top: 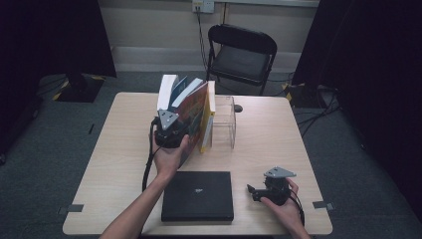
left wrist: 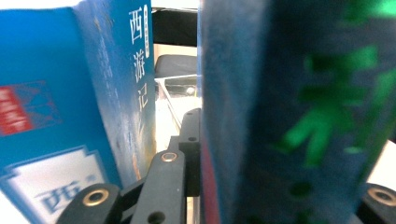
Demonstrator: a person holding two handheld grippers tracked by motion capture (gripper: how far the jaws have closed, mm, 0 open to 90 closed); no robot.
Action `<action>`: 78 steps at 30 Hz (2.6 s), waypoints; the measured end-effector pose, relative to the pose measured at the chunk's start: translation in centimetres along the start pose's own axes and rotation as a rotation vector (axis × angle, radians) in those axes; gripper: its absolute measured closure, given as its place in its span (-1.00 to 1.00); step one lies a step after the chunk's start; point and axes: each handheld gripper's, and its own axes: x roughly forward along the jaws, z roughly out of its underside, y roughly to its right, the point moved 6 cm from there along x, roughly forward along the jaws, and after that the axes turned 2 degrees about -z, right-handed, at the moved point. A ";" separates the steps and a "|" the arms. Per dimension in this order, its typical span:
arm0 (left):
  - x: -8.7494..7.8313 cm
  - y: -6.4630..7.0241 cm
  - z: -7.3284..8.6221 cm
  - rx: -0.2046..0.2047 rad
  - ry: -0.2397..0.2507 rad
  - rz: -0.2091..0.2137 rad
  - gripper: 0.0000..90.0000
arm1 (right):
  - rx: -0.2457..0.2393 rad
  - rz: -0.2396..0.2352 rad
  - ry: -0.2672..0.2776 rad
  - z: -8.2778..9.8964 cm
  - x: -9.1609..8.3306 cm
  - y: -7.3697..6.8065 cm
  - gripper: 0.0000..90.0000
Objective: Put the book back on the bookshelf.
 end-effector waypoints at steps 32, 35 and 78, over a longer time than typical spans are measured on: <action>1.7 0.1 1.7 0.015 -0.002 0.004 0.63 | -0.013 -0.010 0.001 0.0 0.0 -0.1 -0.71; 0.9 0.1 1.6 0.019 0.007 0.020 0.60 | -0.013 -0.010 0.001 0.0 0.0 -0.1 -0.71; -3.9 0.6 -4.0 0.033 -0.412 0.177 0.35 | -0.013 -0.011 -0.001 -0.1 0.1 -0.5 -0.71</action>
